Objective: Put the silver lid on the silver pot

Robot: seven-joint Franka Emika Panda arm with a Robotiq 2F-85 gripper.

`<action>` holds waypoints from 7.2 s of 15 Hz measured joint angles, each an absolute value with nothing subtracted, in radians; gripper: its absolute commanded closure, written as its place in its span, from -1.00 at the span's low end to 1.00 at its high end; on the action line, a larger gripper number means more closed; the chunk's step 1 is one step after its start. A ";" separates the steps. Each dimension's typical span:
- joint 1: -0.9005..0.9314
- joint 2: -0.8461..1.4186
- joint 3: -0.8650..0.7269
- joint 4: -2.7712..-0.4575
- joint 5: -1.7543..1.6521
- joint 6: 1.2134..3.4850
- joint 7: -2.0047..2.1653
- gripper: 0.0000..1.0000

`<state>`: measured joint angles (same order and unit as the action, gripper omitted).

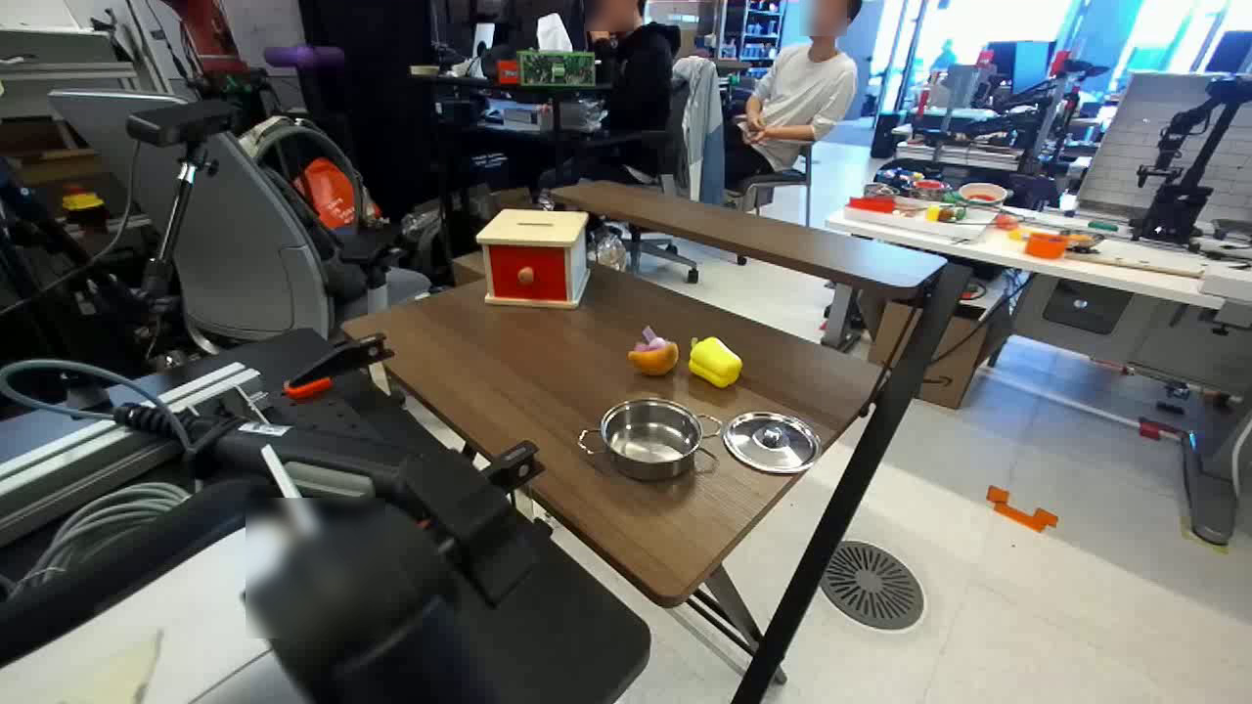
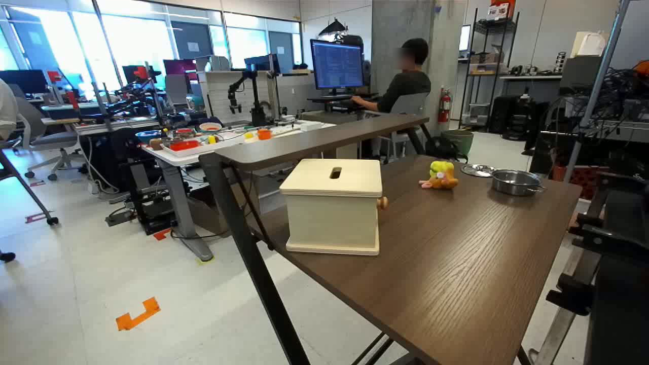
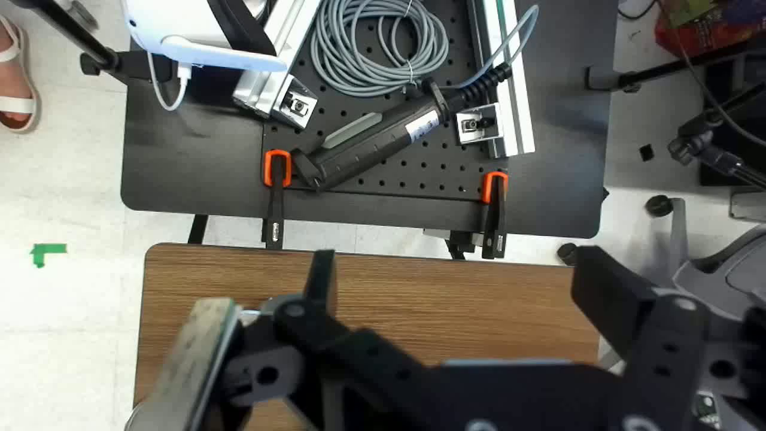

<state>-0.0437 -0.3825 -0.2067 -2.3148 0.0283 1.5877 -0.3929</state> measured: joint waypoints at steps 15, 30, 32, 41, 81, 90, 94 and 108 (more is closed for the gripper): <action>-0.077 -0.065 -0.206 -2.300 0.033 2.149 -0.357 -1.00; -0.215 0.397 -0.137 -2.159 0.065 2.660 -0.357 -1.00; -0.241 0.438 -0.115 -2.136 0.066 2.674 -0.357 -1.00; -0.309 0.627 -0.059 -1.997 0.066 2.674 -0.357 -1.00; -0.397 0.526 0.093 -2.131 0.100 2.569 -0.551 0.90; -0.338 0.505 0.053 -2.209 0.059 2.569 -0.550 0.90; -0.319 0.505 0.028 -2.210 0.040 2.569 -0.543 0.90; -0.273 0.513 -0.006 -2.211 -0.017 2.569 -0.497 0.90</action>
